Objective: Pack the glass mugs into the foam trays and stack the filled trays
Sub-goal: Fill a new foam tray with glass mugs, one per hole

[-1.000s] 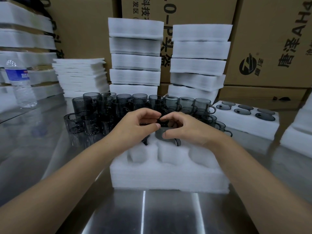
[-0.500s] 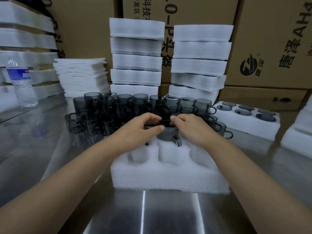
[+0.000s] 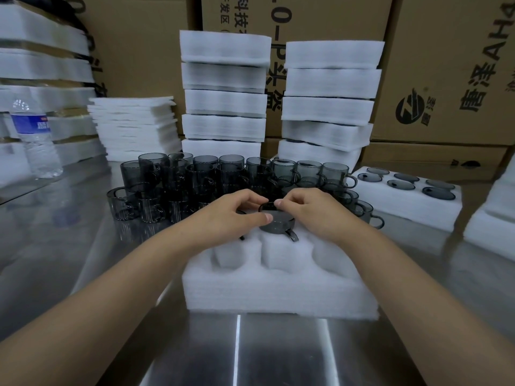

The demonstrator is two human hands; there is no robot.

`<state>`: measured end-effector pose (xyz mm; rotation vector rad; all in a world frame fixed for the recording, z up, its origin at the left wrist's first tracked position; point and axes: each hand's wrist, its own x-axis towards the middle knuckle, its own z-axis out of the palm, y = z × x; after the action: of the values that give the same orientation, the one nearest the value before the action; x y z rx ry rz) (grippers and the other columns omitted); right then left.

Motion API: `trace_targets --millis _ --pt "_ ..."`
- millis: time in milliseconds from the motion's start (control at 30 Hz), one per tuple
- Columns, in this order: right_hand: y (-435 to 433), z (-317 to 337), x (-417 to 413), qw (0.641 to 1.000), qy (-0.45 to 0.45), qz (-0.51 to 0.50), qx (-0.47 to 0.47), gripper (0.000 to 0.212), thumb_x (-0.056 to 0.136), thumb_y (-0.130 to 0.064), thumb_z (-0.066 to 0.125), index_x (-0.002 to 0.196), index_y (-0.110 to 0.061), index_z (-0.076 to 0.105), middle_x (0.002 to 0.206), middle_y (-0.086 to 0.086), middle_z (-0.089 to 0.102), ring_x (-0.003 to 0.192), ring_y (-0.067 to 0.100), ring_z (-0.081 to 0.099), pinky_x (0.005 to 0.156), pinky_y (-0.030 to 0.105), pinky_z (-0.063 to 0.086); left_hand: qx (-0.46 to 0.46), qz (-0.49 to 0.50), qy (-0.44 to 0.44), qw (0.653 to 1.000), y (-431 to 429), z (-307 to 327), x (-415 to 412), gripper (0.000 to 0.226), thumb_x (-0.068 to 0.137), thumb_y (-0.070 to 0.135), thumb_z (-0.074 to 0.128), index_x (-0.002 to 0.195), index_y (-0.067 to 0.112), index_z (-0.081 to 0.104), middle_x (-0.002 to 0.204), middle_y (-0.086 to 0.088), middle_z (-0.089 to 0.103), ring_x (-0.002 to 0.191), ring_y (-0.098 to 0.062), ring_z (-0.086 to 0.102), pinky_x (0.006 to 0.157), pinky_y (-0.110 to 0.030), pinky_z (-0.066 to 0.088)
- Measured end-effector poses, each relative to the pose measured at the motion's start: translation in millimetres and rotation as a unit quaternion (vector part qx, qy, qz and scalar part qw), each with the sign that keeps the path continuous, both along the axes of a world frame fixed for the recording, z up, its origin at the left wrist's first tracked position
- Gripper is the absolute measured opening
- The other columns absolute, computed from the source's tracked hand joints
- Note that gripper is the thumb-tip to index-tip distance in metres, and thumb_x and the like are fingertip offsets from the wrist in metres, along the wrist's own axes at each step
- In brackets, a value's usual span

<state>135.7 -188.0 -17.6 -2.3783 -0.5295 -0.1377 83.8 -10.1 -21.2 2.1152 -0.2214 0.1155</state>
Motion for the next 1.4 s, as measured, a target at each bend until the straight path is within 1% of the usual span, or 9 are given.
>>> trace_targets --millis 167,333,567,700,767,933,1000,1167,1400 --pt "-1 1 -1 1.0 -0.007 0.018 0.007 0.033 0.093 -0.041 0.056 0.072 -0.02 0.071 0.041 -0.012 0.043 0.039 0.004 0.036 0.043 0.018 0.024 0.014 0.008 0.001 1.0 3 1 1 0.026 0.082 0.036 0.07 0.107 0.035 0.066 0.101 0.013 0.064 0.073 0.006 0.059 0.05 -0.005 0.04" --pt "2 0 -1 0.999 -0.016 0.021 -0.037 0.026 0.093 -0.042 0.056 0.083 -0.03 0.077 0.075 0.008 0.064 0.064 0.016 0.052 0.059 0.029 0.04 0.04 0.011 0.01 0.999 4 3 3 0.025 0.08 0.034 0.073 0.104 0.034 0.07 0.074 0.014 0.063 0.052 0.008 0.055 0.049 -0.009 0.04" --pt "6 -2 1 0.996 -0.026 -0.004 -0.08 0.027 0.092 -0.04 0.058 0.091 -0.022 0.078 0.068 0.0 0.054 0.065 0.02 0.054 0.061 0.03 0.042 0.056 0.013 0.011 0.998 1 -1 3 0.046 0.08 0.031 0.073 0.123 0.038 0.058 0.102 0.015 0.061 0.074 0.006 0.057 0.061 -0.01 0.044" --pt "6 -2 4 0.996 -0.02 -0.012 -0.089 0.028 0.093 -0.038 0.057 0.088 -0.018 0.078 0.034 -0.007 0.037 0.039 0.009 0.037 0.046 0.024 0.027 0.073 0.005 0.0 0.997 -1 0 0 0.027 0.082 0.034 0.07 0.087 0.059 0.061 0.085 0.012 0.065 0.066 0.004 0.057 0.061 -0.01 0.043" --pt "7 -2 3 0.995 -0.018 -0.01 -0.096 0.024 0.093 -0.038 0.058 0.091 -0.025 0.078 0.032 -0.012 0.041 0.039 0.008 0.036 0.046 0.023 0.026 0.086 0.009 0.005 0.996 -1 0 1 0.024 0.082 0.035 0.069 0.09 0.057 0.062 0.1 0.011 0.067 0.083 -0.001 0.06 0.073 -0.017 0.045" --pt "7 -1 5 0.996 -0.011 0.011 -0.088 0.014 0.09 -0.038 0.062 0.095 -0.038 0.075 0.087 -0.013 0.073 0.075 0.008 0.058 0.064 0.025 0.044 0.112 0.007 0.021 0.994 0 3 4 0.035 0.082 0.035 0.068 0.117 0.038 0.066 0.111 0.016 0.064 0.082 0.004 0.058 0.069 -0.015 0.044" --pt "7 -1 7 0.996 -0.014 0.01 -0.089 0.013 0.089 -0.04 0.063 0.095 -0.038 0.075 0.087 -0.012 0.072 0.082 0.009 0.06 0.07 0.027 0.048 0.113 0.006 0.028 0.993 0 4 5 0.035 0.082 0.035 0.069 0.118 0.037 0.066 0.109 0.01 0.066 0.076 0.0 0.06 0.068 -0.015 0.047" --pt "7 -4 11 0.997 -0.024 -0.008 -0.078 0.014 0.085 -0.044 0.066 0.088 -0.033 0.075 0.051 -0.021 0.054 0.057 0.003 0.047 0.051 0.022 0.031 0.11 0.005 0.026 0.994 2 2 6 0.029 0.082 0.037 0.07 0.11 0.041 0.065 0.08 0.01 0.064 0.053 0.01 0.055 0.051 -0.005 0.04" --pt "8 -3 10 0.995 -0.026 -0.005 -0.099 0.013 0.081 -0.043 0.071 0.082 -0.031 0.071 0.07 -0.016 0.058 0.074 0.007 0.053 0.067 0.027 0.039 0.097 -0.005 0.034 0.995 3 1 8 0.021 0.078 0.038 0.072 0.093 0.049 0.062 0.048 0.021 0.056 0.047 0.009 0.052 0.058 -0.019 0.039"
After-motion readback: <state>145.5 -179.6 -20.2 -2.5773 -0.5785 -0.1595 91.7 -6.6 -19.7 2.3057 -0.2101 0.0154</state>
